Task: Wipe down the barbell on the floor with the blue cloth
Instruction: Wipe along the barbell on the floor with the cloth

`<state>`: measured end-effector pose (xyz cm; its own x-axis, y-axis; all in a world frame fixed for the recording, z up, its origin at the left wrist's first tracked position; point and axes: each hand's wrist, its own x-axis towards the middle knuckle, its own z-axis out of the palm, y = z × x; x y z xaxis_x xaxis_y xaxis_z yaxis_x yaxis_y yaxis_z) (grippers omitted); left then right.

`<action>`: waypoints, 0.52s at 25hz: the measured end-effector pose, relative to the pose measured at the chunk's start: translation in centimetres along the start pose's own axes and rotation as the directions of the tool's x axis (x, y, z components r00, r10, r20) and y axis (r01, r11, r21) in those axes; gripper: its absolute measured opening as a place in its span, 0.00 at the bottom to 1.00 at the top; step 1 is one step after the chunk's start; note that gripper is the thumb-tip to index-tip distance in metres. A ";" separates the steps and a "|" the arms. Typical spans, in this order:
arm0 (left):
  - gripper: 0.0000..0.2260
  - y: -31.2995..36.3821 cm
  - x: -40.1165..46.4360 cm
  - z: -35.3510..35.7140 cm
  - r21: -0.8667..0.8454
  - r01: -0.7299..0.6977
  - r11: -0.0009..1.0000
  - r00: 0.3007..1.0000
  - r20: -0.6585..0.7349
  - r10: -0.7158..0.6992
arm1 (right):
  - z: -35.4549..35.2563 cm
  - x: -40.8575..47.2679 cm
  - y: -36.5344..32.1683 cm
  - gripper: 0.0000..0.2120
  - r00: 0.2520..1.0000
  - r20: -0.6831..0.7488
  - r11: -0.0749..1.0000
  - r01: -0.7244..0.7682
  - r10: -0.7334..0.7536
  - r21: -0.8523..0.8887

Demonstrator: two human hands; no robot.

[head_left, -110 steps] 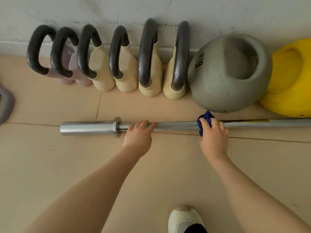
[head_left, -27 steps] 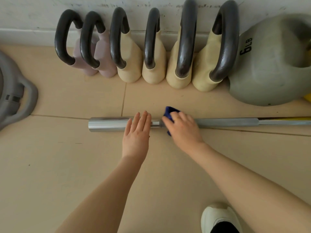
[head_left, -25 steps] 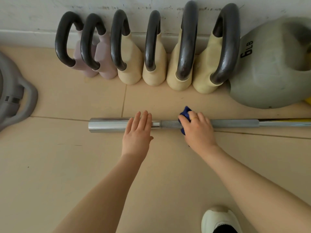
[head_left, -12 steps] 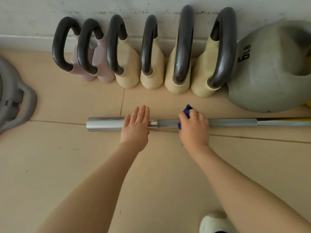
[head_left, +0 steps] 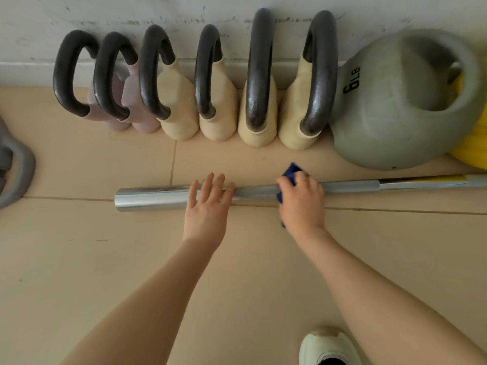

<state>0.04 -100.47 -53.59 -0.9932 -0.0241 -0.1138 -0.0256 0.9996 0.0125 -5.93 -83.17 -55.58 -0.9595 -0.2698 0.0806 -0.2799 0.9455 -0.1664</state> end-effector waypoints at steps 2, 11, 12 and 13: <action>0.21 2.2 0.9 -0.8 -0.115 -0.022 0.993 0.997 0.065 0.029 | 0.1 -0.6 -2.4 0.14 0.980 0.024 0.977 0.196 -0.199 0.083; 0.25 5.0 2.3 -0.5 -0.116 0.061 0.991 0.963 0.268 -0.028 | -2.2 0.2 10.2 0.10 0.912 0.042 0.913 -0.408 0.407 0.019; 0.23 5.4 2.5 -0.7 -0.078 0.069 0.995 0.957 0.287 -0.044 | -2.0 0.0 9.2 0.10 0.945 0.059 0.946 -0.324 0.323 0.023; 0.20 5.8 2.8 -0.9 -0.036 0.070 0.997 0.950 0.309 -0.056 | -1.9 -0.5 8.5 0.11 0.976 0.079 0.979 -0.202 0.201 0.013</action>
<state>-3.01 -94.73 -52.92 -0.9066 -0.0740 -0.4154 -0.0996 0.9942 0.0402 -7.77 -74.68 -55.12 -0.9956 -0.0881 -0.0321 -0.0804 0.9781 -0.1918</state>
